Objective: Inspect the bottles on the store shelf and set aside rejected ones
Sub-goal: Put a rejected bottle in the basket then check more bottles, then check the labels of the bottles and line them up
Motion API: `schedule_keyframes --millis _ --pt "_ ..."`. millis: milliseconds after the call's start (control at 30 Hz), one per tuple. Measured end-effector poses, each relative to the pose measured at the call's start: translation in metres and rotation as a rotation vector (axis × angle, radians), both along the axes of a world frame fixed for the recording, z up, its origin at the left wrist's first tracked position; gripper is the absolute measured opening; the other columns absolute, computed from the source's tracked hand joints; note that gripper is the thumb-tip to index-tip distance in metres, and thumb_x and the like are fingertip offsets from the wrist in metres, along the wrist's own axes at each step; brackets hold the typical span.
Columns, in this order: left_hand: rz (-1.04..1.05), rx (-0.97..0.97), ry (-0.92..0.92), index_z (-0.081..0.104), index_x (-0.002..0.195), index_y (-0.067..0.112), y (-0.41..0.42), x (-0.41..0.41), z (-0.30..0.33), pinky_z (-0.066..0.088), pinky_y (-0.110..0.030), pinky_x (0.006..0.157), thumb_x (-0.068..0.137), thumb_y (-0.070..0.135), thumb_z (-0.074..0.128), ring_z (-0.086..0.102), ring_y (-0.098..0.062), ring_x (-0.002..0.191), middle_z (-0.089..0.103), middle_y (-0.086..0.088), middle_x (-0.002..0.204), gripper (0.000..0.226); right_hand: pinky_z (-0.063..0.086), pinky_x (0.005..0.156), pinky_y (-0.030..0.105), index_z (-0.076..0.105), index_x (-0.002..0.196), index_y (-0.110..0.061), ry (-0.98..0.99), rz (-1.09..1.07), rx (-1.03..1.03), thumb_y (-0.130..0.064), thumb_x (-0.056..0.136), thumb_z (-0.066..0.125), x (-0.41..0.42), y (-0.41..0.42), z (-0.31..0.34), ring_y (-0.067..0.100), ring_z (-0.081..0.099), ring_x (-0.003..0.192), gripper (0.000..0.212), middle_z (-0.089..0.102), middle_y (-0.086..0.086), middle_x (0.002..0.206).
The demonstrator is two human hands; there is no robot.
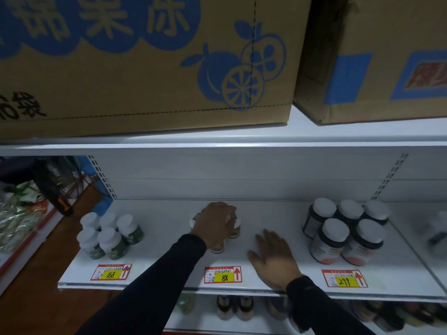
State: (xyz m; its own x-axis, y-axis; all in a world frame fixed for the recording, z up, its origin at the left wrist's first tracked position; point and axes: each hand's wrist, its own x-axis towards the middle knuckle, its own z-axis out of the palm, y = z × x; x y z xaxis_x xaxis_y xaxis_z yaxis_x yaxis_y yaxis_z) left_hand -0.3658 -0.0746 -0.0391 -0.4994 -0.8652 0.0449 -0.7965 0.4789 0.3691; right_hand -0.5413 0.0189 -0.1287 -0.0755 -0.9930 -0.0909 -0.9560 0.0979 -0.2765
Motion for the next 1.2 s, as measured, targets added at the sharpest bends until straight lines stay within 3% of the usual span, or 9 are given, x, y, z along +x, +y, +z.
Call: schedule_keyframes --millis 133,267,400,533,633,700,833,1033,1200 --pt "0.045 0.02 0.112 0.049 0.141 0.02 0.016 0.002 0.016 0.03 -0.027 0.109 0.1 0.033 0.048 0.043 -0.019 0.132 0.049 0.0 0.144 0.043 0.02 0.114 0.023 0.031 0.151 -0.021 -0.279 -0.028 -0.002 -0.051 0.101 0.035 -0.005 0.003 0.036 0.017 0.028 0.144 0.058 0.028 0.001 0.158" --pt "0.128 -0.005 0.272 0.054 0.136 0.022 0.037 -0.001 0.029 0.039 -0.033 0.108 0.096 0.039 0.055 0.05 -0.019 0.125 0.054 0.0 0.139 0.044 0.031 0.102 0.019 0.046 0.14 -0.02 -0.367 -0.019 -0.206 -0.043 0.1 0.046 -0.017 0.012 0.074 0.016 0.045 0.131 0.047 0.045 0.001 0.144" --pt "0.207 -0.168 0.459 0.066 0.12 0.019 0.069 -0.006 0.034 0.047 -0.029 0.095 0.089 0.04 0.06 0.058 -0.019 0.111 0.063 0.001 0.122 0.037 0.035 0.094 0.019 0.055 0.131 -0.016 -0.302 0.046 -0.462 -0.039 0.098 0.05 -0.041 0.035 0.107 0.02 0.052 0.12 0.04 0.053 0.005 0.133" --pt "0.212 -0.299 0.471 0.07 0.107 0.018 0.096 -0.022 0.037 0.048 -0.035 0.09 0.088 0.045 0.052 0.059 -0.016 0.102 0.067 0.003 0.108 0.038 0.039 0.095 0.024 0.058 0.125 -0.01 -0.2 0.076 -0.626 -0.042 0.094 0.043 -0.072 0.057 0.132 0.025 0.053 0.118 0.047 0.058 0.011 0.127" --pt "0.211 -0.327 0.509 0.071 0.104 0.014 0.112 -0.043 0.036 0.041 -0.02 0.085 0.087 0.048 0.046 0.059 -0.013 0.099 0.069 0.0 0.106 0.045 0.038 0.1 0.028 0.059 0.123 -0.006 -0.151 0.07 -0.727 -0.041 0.095 0.043 -0.097 0.071 0.139 0.028 0.052 0.119 0.048 0.057 0.015 0.126" --pt "0.191 -0.297 0.496 0.071 0.107 0.013 0.121 -0.057 0.037 0.044 -0.024 0.086 0.087 0.049 0.046 0.06 -0.017 0.103 0.068 -0.002 0.109 0.048 0.036 0.1 0.025 0.059 0.123 -0.006 -0.109 0.036 -0.778 -0.04 0.095 0.044 -0.111 0.084 0.141 0.025 0.049 0.119 0.047 0.056 0.015 0.127" --pt "0.093 -0.236 0.428 0.069 0.114 0.012 0.126 -0.087 0.034 0.039 -0.023 0.093 0.088 0.053 0.04 0.059 -0.022 0.111 0.068 -0.005 0.116 0.056 0.046 0.095 0.037 0.058 0.121 -0.011 -0.047 -0.057 -0.793 -0.041 0.095 0.044 -0.137 0.106 0.141 0.026 0.052 0.116 0.042 0.055 0.011 0.127" --pt "-0.059 -0.153 0.353 0.067 0.118 0.013 0.119 -0.138 0.024 0.044 -0.03 0.092 0.084 0.056 0.036 0.058 -0.028 0.112 0.066 -0.008 0.119 0.063 0.05 0.093 0.04 0.059 0.123 -0.01 0.05 -0.239 -0.755 -0.041 0.095 0.044 -0.166 0.15 0.133 0.03 0.056 0.114 0.044 0.055 0.012 0.128" --pt "-0.105 -0.099 0.309 0.061 0.122 0.014 0.12 -0.176 0.018 0.048 -0.034 0.084 0.086 0.047 0.054 0.057 -0.03 0.107 0.064 -0.01 0.117 0.05 0.049 0.09 0.037 0.061 0.12 -0.007 0.104 -0.295 -0.742 -0.039 0.096 0.044 -0.18 0.178 0.125 0.026 0.056 0.109 0.044 0.058 0.01 0.121"
